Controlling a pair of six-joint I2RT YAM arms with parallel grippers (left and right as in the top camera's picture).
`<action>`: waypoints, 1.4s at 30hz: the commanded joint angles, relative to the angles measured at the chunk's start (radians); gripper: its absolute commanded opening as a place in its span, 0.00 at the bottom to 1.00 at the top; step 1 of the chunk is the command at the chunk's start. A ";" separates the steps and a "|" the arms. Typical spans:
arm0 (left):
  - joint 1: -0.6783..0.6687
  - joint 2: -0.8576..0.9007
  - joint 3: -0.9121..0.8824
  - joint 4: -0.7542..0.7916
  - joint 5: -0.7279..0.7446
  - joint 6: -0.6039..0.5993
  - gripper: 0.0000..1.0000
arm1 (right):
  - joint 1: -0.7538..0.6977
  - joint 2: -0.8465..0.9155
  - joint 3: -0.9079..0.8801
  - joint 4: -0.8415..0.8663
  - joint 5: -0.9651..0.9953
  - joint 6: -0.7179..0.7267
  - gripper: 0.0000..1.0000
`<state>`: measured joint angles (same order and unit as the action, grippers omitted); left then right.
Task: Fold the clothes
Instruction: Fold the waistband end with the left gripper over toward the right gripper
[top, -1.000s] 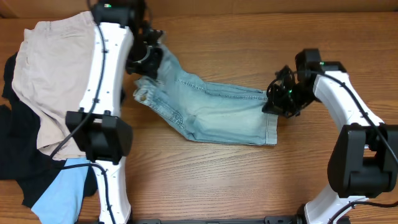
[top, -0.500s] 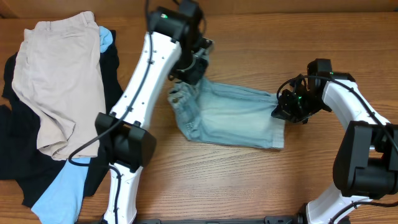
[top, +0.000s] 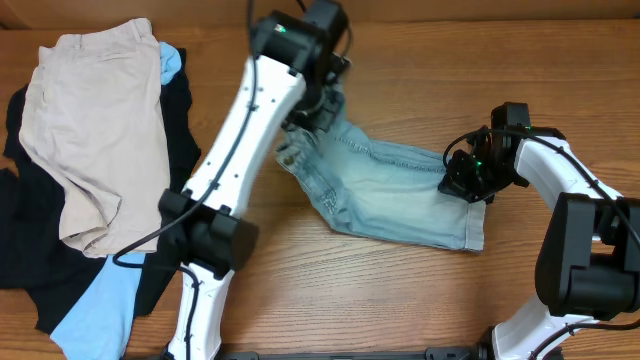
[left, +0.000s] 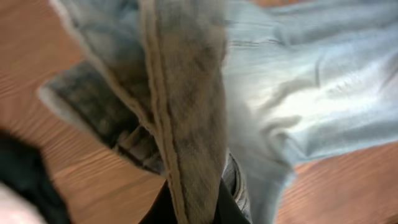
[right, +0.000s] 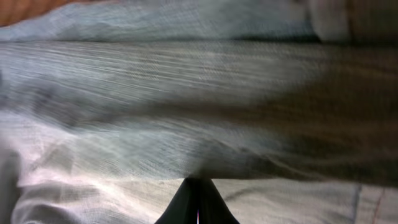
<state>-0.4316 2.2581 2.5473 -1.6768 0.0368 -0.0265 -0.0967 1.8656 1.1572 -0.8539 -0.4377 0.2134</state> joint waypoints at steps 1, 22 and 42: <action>0.076 -0.017 0.105 -0.013 -0.062 -0.041 0.04 | 0.001 -0.008 -0.002 0.024 -0.115 -0.064 0.04; 0.101 -0.035 0.106 -0.013 -0.166 -0.068 0.04 | 0.067 -0.008 -0.006 0.107 -0.036 -0.021 0.04; 0.035 -0.035 0.101 0.013 -0.034 -0.086 0.04 | 0.083 -0.006 -0.124 0.217 0.089 0.050 0.04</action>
<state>-0.3786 2.2555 2.6274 -1.6840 -0.0963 -0.0803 -0.0135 1.8645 1.0580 -0.6418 -0.3676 0.2577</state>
